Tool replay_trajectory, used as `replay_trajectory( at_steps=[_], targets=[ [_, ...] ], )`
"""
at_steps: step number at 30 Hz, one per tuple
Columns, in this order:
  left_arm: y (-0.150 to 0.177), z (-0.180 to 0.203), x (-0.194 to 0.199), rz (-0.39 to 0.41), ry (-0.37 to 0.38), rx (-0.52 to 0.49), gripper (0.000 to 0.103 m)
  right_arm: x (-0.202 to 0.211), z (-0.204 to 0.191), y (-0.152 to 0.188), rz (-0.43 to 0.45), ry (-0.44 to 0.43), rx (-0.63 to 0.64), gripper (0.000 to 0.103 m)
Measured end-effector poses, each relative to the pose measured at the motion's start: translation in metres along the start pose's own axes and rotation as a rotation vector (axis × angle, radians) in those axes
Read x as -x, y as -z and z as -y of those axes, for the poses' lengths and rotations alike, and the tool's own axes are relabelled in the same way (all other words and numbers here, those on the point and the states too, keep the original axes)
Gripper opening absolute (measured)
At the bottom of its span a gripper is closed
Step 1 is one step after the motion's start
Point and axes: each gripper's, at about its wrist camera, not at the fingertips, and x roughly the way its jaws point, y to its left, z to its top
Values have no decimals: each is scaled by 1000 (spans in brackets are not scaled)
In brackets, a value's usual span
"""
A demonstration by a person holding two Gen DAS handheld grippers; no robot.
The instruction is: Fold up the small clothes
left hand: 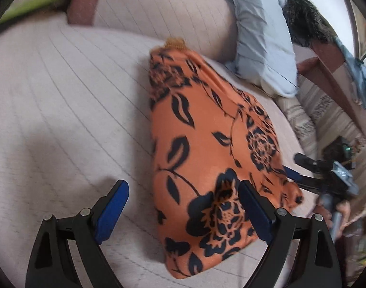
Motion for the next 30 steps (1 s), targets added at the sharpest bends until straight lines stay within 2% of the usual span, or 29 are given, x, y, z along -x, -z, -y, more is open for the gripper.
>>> replay_trajectory(
  at_steps=[3,7,12,19,22,23,24,26,28,30],
  targets=[
    [-3,-6,-11,-17,5,34,92,-4,12,0,-27,-1,-5,75],
    [-12,-12,-20,-18,100,70,92,-20,23,-4,-103,-50,-26,75],
    [-21,-19,-29,-3,144,103,92,-37,25,-9,-129,-121,-30,74],
    [-38,-5,-51,3,152,64,92,-63,8,-7,-145,-162,1,73],
    [-44,9,-63,9,138,34,93,-70,-6,-1,-125,-140,33,73],
    [-44,11,-65,12,128,18,93,-71,-9,-1,-120,-149,30,71],
    [-44,15,-65,20,119,0,92,-73,-11,2,-120,-173,17,63],
    [-44,20,-65,43,100,-29,84,-78,-15,8,-131,-175,9,49],
    [-45,23,-63,57,59,-52,62,-78,-27,12,-118,-118,47,45],
    [-47,22,-60,71,49,-58,50,-71,-38,13,-98,-98,76,41]
  ],
)
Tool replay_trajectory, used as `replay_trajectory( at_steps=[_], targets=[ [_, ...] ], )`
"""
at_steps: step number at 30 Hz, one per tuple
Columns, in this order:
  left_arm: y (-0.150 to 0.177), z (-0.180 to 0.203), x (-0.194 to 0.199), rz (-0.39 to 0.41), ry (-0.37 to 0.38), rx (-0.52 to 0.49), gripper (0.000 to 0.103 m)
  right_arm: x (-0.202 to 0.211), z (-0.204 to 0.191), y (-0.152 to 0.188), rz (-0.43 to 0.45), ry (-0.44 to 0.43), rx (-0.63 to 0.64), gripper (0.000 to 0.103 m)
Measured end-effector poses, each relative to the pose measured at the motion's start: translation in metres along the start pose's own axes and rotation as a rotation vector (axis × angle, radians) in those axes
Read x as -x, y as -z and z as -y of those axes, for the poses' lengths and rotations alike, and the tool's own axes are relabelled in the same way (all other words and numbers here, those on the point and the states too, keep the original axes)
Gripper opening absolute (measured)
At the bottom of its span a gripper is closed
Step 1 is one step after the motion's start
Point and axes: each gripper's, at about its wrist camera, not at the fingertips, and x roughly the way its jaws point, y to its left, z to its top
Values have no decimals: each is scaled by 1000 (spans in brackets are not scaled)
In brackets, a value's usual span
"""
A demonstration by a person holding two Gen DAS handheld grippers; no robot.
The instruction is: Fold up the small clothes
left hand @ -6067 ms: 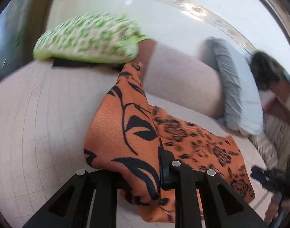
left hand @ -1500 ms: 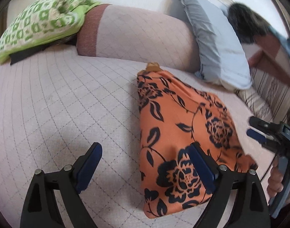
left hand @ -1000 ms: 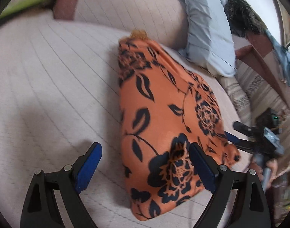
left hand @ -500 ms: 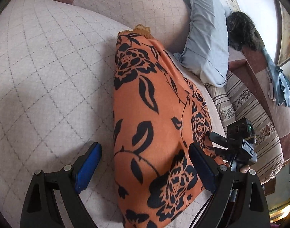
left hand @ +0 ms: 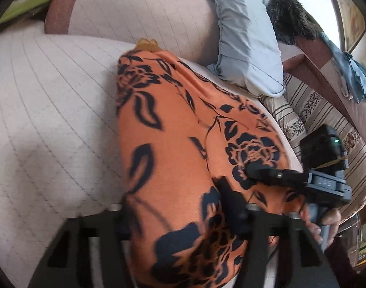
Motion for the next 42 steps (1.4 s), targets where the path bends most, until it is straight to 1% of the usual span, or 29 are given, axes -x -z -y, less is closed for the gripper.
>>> replay_trajectory(
  at_steps=[1,3,6,9,13,17,21,24,31,35,40,42],
  targets=[
    [-1,-1,3,10,4,5,45,3,-5,1,10,3,13,41],
    [-2,1,6,20,2,0,42,7,-20,4,31,28,56,40],
    [-2,11,17,47,-32,-48,41,12,-39,12,52,64,112,39],
    [-4,16,35,81,-39,-64,41,16,-48,18,60,57,131,39],
    [-3,19,61,121,-53,-74,41,24,-65,26,83,19,158,39],
    [3,19,77,144,-72,-92,41,29,-83,37,87,-11,183,39],
    [14,11,89,136,-87,-88,41,25,-93,50,52,-38,186,39],
    [25,6,97,125,-100,-90,41,19,-99,66,16,-47,186,39],
    [52,7,113,125,-132,-93,41,18,-97,95,-28,-68,174,39],
    [66,14,128,135,-192,-101,41,14,-107,115,-41,-73,172,39],
    [95,22,144,170,-224,-74,41,14,-122,148,-41,-93,173,39],
    [106,18,141,159,-239,-49,41,13,-127,162,-43,-84,200,39]
  ],
)
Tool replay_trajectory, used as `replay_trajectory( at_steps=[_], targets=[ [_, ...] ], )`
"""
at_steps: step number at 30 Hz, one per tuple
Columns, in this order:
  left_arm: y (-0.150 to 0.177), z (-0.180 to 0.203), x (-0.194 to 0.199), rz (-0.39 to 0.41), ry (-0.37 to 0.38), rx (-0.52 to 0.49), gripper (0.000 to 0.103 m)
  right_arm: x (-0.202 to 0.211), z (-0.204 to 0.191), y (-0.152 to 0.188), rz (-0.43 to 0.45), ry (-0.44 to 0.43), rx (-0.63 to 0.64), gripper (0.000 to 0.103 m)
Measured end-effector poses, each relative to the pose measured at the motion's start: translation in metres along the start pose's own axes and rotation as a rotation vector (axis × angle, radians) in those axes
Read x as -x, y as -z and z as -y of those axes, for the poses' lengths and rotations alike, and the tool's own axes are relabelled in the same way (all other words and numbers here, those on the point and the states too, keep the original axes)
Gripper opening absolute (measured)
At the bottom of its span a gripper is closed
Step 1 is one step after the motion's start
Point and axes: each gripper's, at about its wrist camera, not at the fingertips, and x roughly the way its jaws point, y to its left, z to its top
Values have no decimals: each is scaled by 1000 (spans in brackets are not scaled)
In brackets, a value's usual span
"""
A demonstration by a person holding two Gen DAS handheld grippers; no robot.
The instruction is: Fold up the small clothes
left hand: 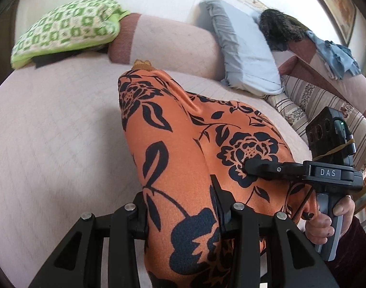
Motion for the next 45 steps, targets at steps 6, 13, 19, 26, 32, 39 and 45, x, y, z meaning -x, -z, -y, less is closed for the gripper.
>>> replay_trajectory(
  at_steps=[6,13,19,26,32,39,45],
  targets=[
    [18,-14,-49,-158,-93,56,59,-27,20,29,-90,129,-21,49],
    [4,17,-38,-91,-255,-64,71,4,43,33,-38,188,-101,64],
    [-14,39,-11,12,-329,-187,82,58,34,32,105,224,-32,62],
    [-83,20,-58,-31,-426,-185,82,20,-30,-31,70,237,124,36],
    [-95,-21,-147,-268,-438,-89,82,-61,11,-59,-116,350,-39,37],
    [-77,-16,-82,-157,-417,-100,84,-25,17,-43,-72,253,-48,37],
    [-21,14,-17,-107,-405,-190,84,36,-25,1,-60,193,87,37]
  ],
)
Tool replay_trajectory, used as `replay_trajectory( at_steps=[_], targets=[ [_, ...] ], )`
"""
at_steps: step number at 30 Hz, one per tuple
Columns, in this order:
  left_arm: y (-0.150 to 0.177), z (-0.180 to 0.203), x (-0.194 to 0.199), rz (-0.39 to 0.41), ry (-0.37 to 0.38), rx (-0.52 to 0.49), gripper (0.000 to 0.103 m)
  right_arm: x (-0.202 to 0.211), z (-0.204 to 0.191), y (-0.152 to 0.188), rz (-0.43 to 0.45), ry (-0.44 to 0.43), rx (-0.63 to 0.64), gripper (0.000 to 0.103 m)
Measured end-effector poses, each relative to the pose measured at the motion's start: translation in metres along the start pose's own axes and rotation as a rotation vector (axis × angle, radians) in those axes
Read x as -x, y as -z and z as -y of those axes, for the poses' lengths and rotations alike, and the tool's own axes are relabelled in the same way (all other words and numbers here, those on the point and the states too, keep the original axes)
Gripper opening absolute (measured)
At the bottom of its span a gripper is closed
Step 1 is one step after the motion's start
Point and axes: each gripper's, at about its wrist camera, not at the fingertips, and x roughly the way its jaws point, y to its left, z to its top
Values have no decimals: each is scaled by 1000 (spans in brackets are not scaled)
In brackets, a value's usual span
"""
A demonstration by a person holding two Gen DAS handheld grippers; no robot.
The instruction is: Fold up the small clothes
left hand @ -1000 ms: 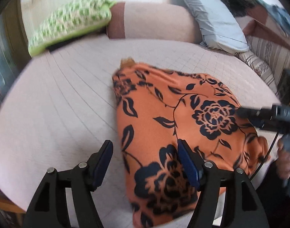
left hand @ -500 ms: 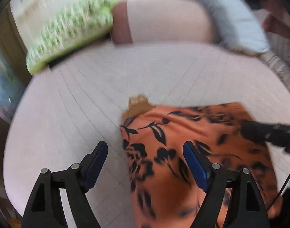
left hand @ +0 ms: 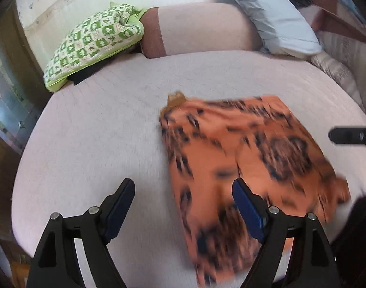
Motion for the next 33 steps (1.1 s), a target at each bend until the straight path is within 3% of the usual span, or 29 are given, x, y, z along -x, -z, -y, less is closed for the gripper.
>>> replay_trajectory(
  at_steps=[4,6,8,10,13,22,26,29,33],
  targets=[
    [41,21,-3,-76,-45,-44,84,9,-20,36,-20,-49,66,37],
    [51,23,-26,-166,-46,-29,87,-12,-12,57,-81,21,60,37],
    [51,20,-29,-193,-16,27,87,-34,5,74,-136,109,34,38],
    [45,19,-21,-191,-21,34,87,-24,4,79,-82,90,47,37],
    [34,19,6,-128,-42,42,87,-5,2,75,-85,82,15,37],
    [-1,24,104,95,-108,119,87,71,-41,75,113,168,114,37],
    [-8,20,131,156,-134,153,87,89,-59,71,182,201,144,39],
    [-13,16,146,191,-147,178,87,107,-70,73,245,209,156,63],
    [-17,16,158,221,-170,194,92,115,-86,72,290,233,199,63]
  ],
)
